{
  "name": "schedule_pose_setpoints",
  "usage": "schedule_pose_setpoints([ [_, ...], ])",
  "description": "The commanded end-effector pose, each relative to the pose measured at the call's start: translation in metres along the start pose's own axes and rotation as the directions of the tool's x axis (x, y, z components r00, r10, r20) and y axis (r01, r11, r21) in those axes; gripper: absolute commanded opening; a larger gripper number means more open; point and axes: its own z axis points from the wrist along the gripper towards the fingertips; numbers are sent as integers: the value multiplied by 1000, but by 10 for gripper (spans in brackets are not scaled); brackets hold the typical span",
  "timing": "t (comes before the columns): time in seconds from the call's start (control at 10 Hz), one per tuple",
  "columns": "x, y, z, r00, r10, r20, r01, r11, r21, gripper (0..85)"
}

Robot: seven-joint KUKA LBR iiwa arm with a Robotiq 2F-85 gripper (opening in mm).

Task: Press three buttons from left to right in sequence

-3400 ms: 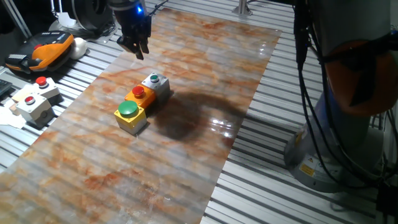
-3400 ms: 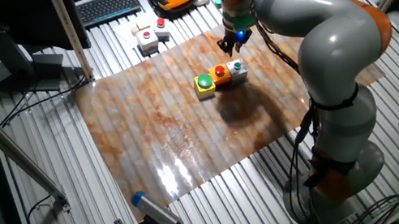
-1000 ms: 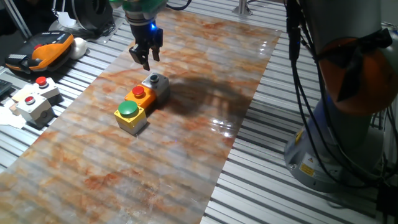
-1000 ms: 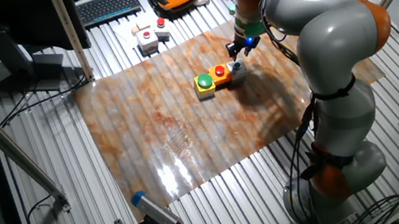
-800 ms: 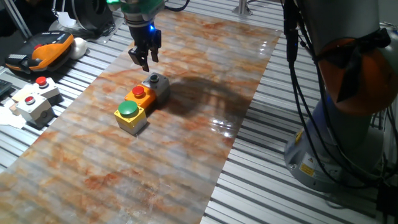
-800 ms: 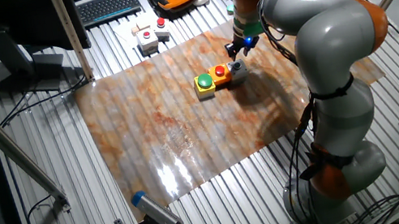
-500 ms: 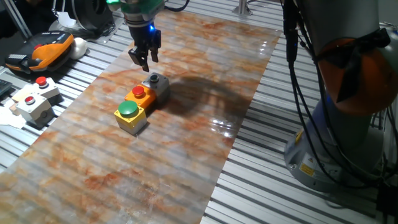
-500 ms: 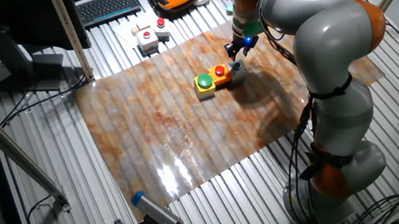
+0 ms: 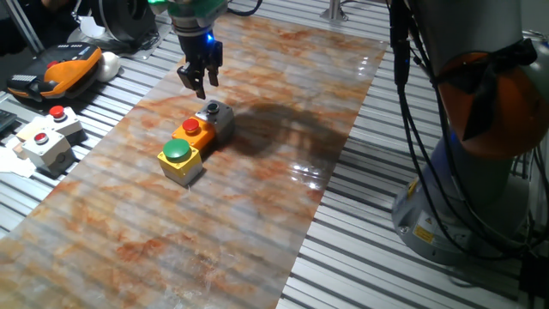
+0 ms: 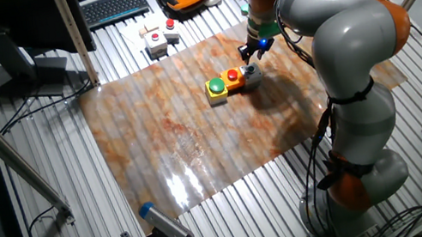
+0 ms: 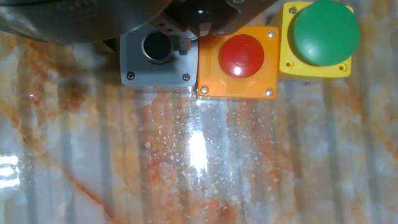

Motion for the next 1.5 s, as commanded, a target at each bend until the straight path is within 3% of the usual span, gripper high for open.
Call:
schedule_pose_setpoints([
  [0.0,0,0,0,1000,0,0,0,1000,0,510],
  [0.2,0,0,0,1000,-1,-2,1,1000,-6,510],
  [0.4,0,0,0,999,48,-19,-49,996,-69,510],
  [0.5,0,0,0,998,60,20,-59,998,-39,510],
  [0.6,0,0,0,995,86,58,-85,996,-7,680],
  [0.8,0,0,0,996,89,32,-90,996,24,680],
  [1.0,0,0,0,996,75,50,-78,995,56,680],
  [1.3,0,0,1,996,69,48,-72,995,67,680],
  [1.4,-3,-6,8,997,60,44,-62,996,65,680],
])
